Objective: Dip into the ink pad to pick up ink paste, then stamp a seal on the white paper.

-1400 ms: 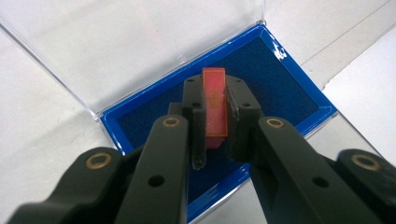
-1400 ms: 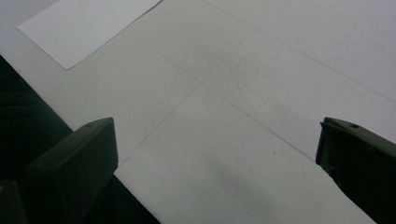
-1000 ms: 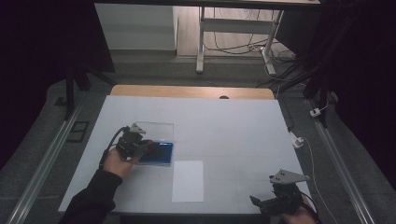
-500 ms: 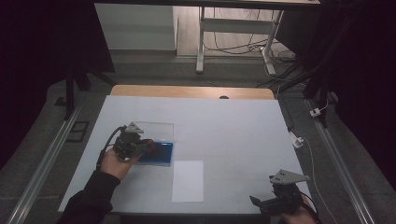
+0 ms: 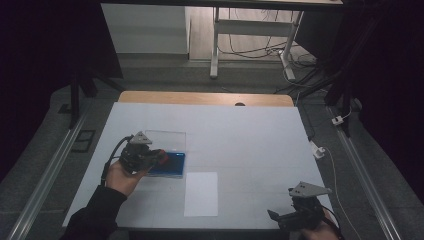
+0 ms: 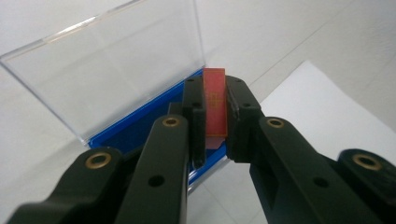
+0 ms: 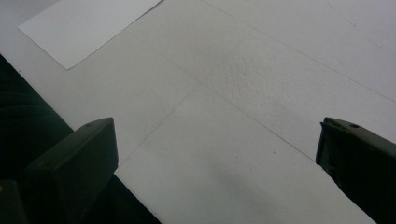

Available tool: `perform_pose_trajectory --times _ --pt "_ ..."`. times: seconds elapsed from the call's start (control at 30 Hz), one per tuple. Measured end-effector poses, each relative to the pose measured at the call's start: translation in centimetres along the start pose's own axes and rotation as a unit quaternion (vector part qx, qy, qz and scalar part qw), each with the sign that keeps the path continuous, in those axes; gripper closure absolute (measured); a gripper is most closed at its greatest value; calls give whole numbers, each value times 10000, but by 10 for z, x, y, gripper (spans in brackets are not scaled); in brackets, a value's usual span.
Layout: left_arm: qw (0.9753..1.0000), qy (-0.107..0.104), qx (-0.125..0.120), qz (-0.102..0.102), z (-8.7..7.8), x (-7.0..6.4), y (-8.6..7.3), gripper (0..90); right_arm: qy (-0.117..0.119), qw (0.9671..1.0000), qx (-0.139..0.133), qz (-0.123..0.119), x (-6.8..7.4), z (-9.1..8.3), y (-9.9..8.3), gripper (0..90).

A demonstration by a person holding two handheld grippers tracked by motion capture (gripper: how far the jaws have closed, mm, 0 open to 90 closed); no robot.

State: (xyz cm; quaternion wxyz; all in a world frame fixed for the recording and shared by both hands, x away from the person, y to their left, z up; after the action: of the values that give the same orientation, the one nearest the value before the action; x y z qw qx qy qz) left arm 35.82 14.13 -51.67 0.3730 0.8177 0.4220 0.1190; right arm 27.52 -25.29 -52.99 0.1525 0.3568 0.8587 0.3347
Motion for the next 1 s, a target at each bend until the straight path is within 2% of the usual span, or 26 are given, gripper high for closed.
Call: perform_pose_trajectory --times 0.37,0.67,1.0 --pt "9997 -184 -119 94 -8 -16 6 799 -8 10000 -21 9 0 0 0 0" --pt "9989 -305 -181 320 -13 -35 11 798 -7 10000 -26 12 0 0 0 0" --pt "9973 -521 -123 497 -9 -52 14 798 -22 10000 -3 15 -1 0 0 0"
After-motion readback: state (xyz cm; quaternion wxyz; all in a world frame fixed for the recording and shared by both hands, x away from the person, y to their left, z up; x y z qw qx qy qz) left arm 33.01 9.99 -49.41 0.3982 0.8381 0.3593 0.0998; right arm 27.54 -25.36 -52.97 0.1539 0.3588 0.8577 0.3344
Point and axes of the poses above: each handheld gripper's, and its own axes: z roughly forward along the jaws, y roughly out of its top, x roughly to its left, the point moved 9 cm from there along z, roughly forward along the jaws, and after that the axes turned 1 degree about -z, right-handed, at the moved point
